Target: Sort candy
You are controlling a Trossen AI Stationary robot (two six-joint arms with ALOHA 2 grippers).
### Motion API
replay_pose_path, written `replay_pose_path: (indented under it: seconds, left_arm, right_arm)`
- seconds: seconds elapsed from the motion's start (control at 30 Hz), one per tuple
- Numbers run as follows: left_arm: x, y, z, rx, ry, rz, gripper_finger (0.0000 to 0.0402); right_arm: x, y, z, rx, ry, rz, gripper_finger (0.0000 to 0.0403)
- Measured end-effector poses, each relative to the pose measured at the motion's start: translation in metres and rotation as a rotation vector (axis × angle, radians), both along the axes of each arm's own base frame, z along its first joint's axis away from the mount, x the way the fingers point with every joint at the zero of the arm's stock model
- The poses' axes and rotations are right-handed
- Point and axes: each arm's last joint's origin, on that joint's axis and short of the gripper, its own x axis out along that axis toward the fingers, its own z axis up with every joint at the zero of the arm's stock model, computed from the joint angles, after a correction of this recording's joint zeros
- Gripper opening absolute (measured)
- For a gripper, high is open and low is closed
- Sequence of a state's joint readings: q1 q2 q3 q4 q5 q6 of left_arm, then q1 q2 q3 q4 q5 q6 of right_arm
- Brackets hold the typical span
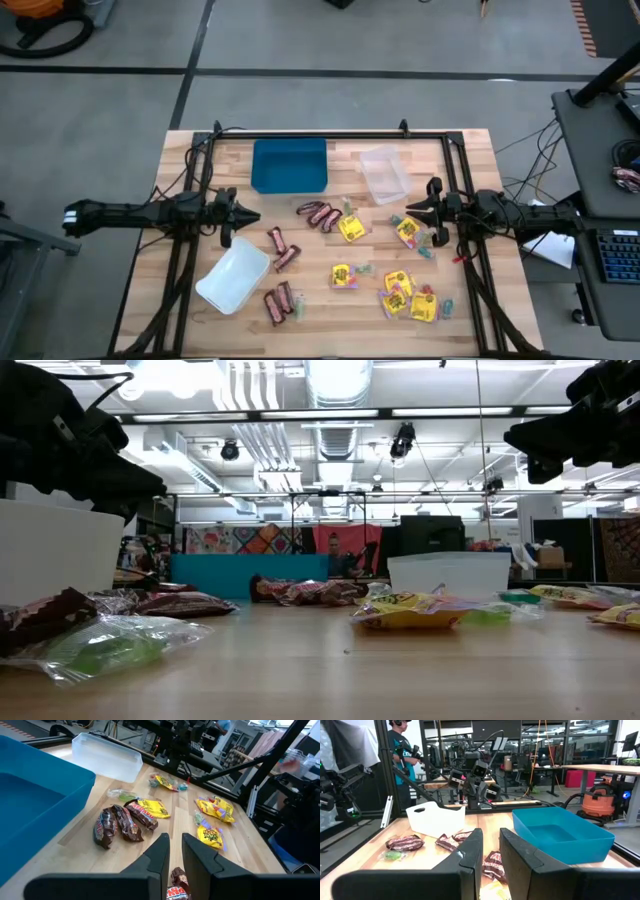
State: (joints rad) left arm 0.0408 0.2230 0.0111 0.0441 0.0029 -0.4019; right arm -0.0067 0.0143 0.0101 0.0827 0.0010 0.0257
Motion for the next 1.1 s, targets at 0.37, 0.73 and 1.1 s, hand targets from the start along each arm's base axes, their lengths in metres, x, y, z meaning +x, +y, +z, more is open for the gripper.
replay_pose_path:
  seconds: [0.37,0.73,1.1]
  left_arm:
    - [0.000,0.000,0.000,0.000,0.000,0.000,0.0035]
    - [0.001,0.002,0.024,-0.234,-0.262,0.079,0.0035]
    - [0.000,0.004,0.036,-0.250,-0.402,0.142,0.0035]
  right_arm:
    - [0.000,0.000,0.000,0.000,0.000,0.000,0.0057]
    - [0.000,0.000,0.000,0.000,0.000,0.000,0.0057]
    - [0.000,0.000,0.000,0.013,-0.005,-0.003,0.0057]
